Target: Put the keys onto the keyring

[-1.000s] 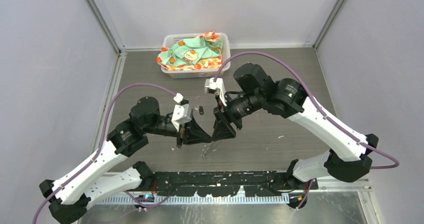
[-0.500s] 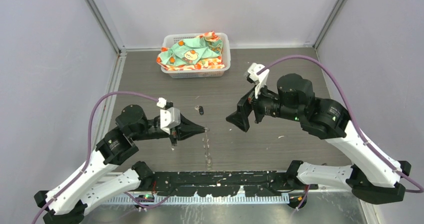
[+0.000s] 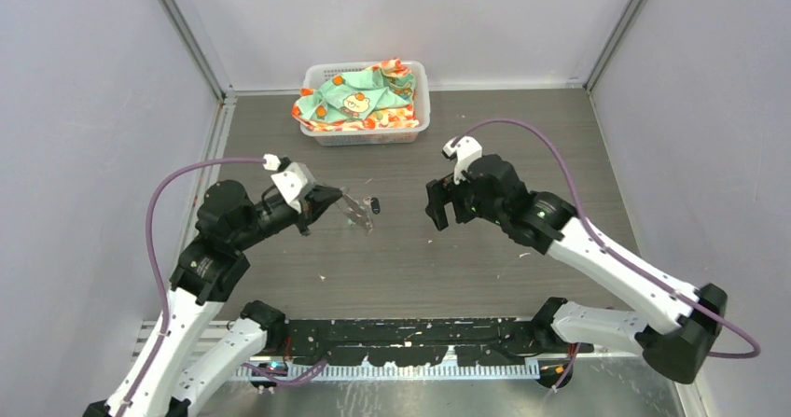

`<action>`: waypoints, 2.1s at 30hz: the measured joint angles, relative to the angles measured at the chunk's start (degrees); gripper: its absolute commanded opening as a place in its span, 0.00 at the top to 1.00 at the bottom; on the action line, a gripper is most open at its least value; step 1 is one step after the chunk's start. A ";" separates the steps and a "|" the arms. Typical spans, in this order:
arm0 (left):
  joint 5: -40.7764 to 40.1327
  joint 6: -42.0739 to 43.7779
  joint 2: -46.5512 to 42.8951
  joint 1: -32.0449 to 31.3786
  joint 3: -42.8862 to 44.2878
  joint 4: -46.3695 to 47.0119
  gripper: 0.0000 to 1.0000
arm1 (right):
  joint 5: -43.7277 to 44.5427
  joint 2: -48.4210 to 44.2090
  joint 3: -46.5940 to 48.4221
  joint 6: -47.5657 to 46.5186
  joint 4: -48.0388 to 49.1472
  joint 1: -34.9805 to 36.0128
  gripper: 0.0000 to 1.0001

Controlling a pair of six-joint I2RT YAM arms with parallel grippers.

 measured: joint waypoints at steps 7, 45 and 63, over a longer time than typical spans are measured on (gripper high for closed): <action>4.35 0.92 3.76 14.27 3.52 -3.85 1.00 | -7.65 19.26 -5.66 0.52 17.46 -6.91 0.27; 31.34 -7.15 1.90 28.09 8.57 -7.96 1.00 | -25.57 62.38 22.67 -19.26 24.87 -3.93 0.77; 34.14 -4.13 -1.90 28.09 7.67 -13.55 1.00 | -21.90 57.00 14.43 -16.59 28.28 -3.61 0.85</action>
